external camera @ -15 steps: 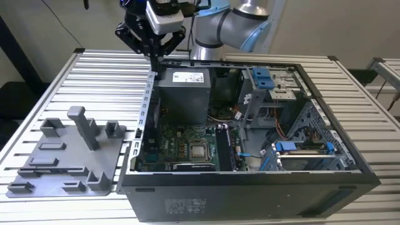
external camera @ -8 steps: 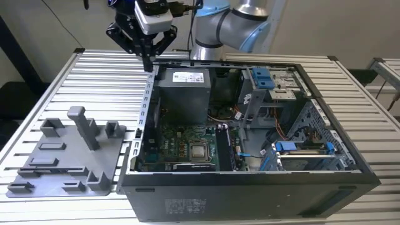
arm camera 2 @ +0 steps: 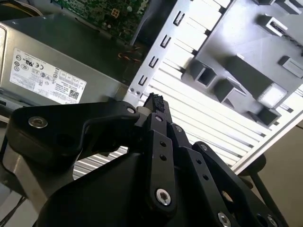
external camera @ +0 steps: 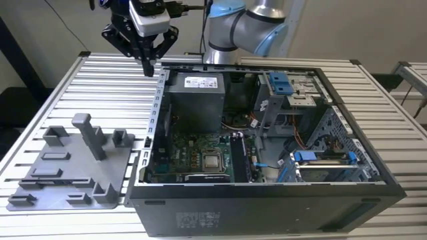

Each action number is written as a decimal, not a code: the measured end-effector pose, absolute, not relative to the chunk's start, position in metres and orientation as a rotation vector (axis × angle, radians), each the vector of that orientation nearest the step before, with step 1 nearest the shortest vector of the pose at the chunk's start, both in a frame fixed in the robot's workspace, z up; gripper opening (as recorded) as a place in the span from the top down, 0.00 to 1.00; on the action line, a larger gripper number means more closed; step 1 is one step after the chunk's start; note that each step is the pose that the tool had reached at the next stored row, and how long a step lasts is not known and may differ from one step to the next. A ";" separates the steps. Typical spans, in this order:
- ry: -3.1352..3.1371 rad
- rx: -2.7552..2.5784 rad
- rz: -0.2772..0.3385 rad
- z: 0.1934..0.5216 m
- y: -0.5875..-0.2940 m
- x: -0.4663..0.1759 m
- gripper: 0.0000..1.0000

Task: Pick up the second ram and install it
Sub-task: 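Reach for the second ram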

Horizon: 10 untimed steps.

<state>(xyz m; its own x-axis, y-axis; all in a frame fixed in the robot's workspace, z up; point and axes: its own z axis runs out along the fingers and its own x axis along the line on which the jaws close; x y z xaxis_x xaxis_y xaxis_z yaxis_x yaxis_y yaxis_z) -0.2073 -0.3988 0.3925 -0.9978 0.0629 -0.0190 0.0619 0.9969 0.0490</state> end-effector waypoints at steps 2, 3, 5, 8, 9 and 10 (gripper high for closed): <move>3.119 0.096 0.076 0.392 -0.399 -0.212 0.89; 3.119 0.096 0.076 0.392 -0.399 -0.214 0.89; 3.119 0.095 0.075 0.393 -0.399 -0.219 0.89; 3.119 0.094 0.076 0.392 -0.399 -0.227 0.89; 3.119 0.093 0.075 0.392 -0.399 -0.229 0.89; 3.119 0.093 0.076 0.392 -0.399 -0.231 0.89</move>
